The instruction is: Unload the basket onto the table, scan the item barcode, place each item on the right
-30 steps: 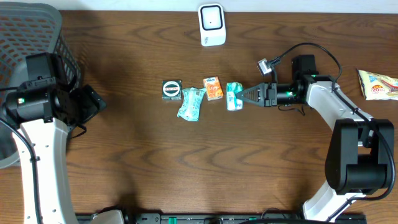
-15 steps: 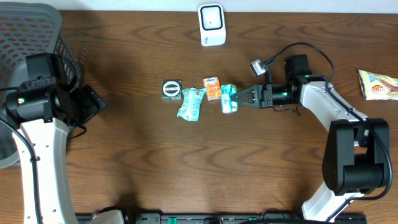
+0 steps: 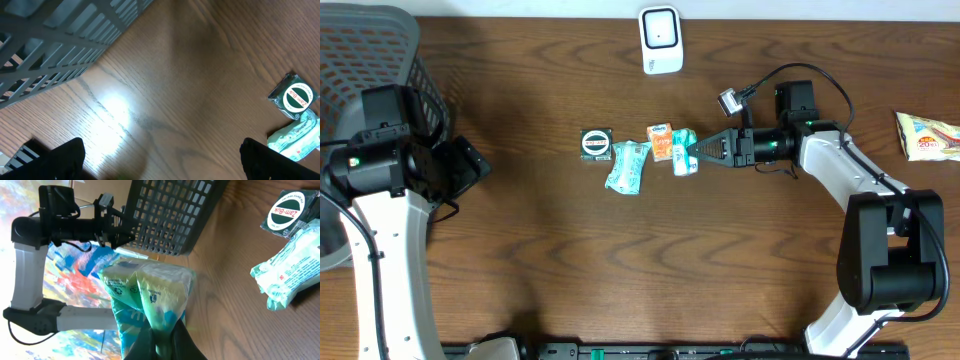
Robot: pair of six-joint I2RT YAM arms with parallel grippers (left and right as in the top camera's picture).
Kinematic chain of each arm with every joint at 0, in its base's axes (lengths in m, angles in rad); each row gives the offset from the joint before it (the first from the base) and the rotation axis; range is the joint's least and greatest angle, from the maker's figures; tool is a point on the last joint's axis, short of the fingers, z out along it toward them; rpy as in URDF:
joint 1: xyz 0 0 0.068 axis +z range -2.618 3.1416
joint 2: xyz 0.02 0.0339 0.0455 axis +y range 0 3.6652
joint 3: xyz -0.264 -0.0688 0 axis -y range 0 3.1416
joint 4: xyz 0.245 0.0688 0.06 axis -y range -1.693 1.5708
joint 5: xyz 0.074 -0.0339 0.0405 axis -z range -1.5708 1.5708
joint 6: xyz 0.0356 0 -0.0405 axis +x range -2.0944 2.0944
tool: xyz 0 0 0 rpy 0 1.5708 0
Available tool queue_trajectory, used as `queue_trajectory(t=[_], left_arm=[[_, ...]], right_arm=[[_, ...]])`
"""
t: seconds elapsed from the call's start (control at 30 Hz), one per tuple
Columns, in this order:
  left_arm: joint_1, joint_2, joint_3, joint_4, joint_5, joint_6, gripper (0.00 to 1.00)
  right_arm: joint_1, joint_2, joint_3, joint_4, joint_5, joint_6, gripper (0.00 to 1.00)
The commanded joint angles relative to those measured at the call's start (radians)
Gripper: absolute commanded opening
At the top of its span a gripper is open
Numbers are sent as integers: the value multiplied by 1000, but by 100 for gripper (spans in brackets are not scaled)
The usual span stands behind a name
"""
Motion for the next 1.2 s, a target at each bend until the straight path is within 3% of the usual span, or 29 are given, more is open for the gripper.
queue_trajectory(t=[0.0,1.17], left_arm=[[3,-4,-2,-5,-16,-6,98],[3,-4,-2,-5,-17,-6,98]], right_arm=[[11,-8,-4,2,-31,17,1],[58,-8,-4,21,-31,-17,1]])
